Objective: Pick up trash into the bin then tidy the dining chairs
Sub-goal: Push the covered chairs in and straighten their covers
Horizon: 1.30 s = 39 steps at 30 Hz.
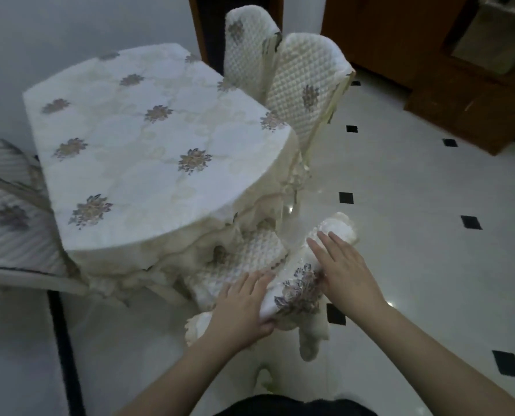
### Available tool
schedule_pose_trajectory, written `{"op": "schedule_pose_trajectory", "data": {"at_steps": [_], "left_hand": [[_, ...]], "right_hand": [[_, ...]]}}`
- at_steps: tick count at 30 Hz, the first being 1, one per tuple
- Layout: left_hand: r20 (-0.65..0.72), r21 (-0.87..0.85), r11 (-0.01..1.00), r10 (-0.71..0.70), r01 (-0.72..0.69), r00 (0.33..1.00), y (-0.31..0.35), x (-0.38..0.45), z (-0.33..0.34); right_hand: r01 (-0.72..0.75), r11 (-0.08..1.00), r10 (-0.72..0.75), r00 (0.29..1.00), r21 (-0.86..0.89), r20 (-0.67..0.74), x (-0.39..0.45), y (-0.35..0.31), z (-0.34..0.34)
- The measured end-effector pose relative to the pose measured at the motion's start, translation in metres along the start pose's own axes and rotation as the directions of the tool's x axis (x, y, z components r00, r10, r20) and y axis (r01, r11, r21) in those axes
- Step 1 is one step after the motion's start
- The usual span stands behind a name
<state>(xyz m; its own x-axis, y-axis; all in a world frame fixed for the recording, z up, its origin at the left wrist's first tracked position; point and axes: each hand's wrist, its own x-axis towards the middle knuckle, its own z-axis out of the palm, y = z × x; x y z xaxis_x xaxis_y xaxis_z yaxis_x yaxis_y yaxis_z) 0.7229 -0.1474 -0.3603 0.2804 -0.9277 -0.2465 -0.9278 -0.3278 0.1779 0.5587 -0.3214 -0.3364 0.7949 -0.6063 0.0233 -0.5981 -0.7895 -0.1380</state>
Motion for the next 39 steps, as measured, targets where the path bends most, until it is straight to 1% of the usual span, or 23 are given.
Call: {"op": "schedule_pose_trajectory", "data": {"at_steps": [3, 5, 6, 9, 11, 14, 17, 19, 23, 26, 29, 34, 36, 39], "left_hand": [[-0.087, -0.089, 0.992, -0.100, 0.093, 0.991, 0.004, -0.008, 0.002], [-0.152, -0.071, 0.983, -0.177, 0.168, 0.972, 0.002, -0.018, 0.010], [-0.156, -0.072, 0.972, -0.233, 0.224, 0.960, 0.002, -0.023, 0.014], [-0.193, -0.147, 0.916, -0.396, 0.373, 0.898, 0.007, -0.035, 0.022], [-0.203, -0.140, 0.888, -0.459, 0.438, 0.865, 0.015, -0.033, 0.020], [-0.204, -0.127, 0.850, -0.527, 0.511, 0.825, 0.022, -0.024, 0.016], [-0.137, -0.112, 0.804, -0.595, 0.584, 0.792, 0.023, -0.022, 0.013], [-0.123, -0.073, 0.788, -0.616, 0.612, 0.778, 0.026, -0.022, 0.009], [-0.062, -0.018, 0.759, -0.650, 0.651, 0.757, 0.030, -0.016, -0.001], [-0.038, 0.012, 0.760, -0.649, 0.649, 0.760, 0.028, -0.016, -0.001], [-0.032, 0.019, 0.767, -0.641, 0.642, 0.767, 0.024, -0.017, -0.001], [-0.011, 0.067, 0.750, -0.659, 0.658, 0.752, 0.021, -0.017, -0.002], [-0.019, 0.070, 0.754, -0.653, 0.653, 0.757, 0.021, -0.019, -0.002], [-0.024, 0.068, 0.740, -0.670, 0.670, 0.742, 0.021, -0.019, -0.001]], "right_hand": [[0.120, 0.992, -0.117, 0.989, -0.035, 0.086, 0.018, 0.020, 0.012], [0.185, 0.982, -0.181, 0.979, -0.034, 0.090, 0.030, 0.033, 0.018], [0.220, 0.975, -0.217, 0.972, -0.019, 0.090, 0.036, 0.038, 0.019], [0.345, 0.937, -0.348, 0.935, 0.051, 0.069, 0.054, 0.051, 0.022], [0.412, 0.907, -0.417, 0.907, 0.082, 0.056, 0.064, 0.057, 0.022], [0.476, 0.872, -0.485, 0.871, 0.112, 0.081, 0.073, 0.062, 0.022], [0.507, 0.855, -0.518, 0.846, 0.111, 0.126, 0.078, 0.064, 0.021], [0.522, 0.847, -0.531, 0.832, 0.098, 0.161, 0.079, 0.064, 0.019], [0.518, 0.849, -0.529, 0.830, 0.109, 0.175, 0.080, 0.063, 0.016], [0.514, 0.852, -0.524, 0.832, 0.104, 0.182, 0.080, 0.061, 0.015], [0.505, 0.860, -0.509, 0.838, 0.077, 0.197, 0.079, 0.058, 0.014], [0.499, 0.865, -0.499, 0.843, 0.057, 0.200, 0.077, 0.053, 0.015], [0.499, 0.865, -0.500, 0.842, 0.055, 0.202, 0.077, 0.052, 0.015], [0.494, 0.868, -0.494, 0.846, 0.052, 0.201, 0.076, 0.051, 0.014]]}}
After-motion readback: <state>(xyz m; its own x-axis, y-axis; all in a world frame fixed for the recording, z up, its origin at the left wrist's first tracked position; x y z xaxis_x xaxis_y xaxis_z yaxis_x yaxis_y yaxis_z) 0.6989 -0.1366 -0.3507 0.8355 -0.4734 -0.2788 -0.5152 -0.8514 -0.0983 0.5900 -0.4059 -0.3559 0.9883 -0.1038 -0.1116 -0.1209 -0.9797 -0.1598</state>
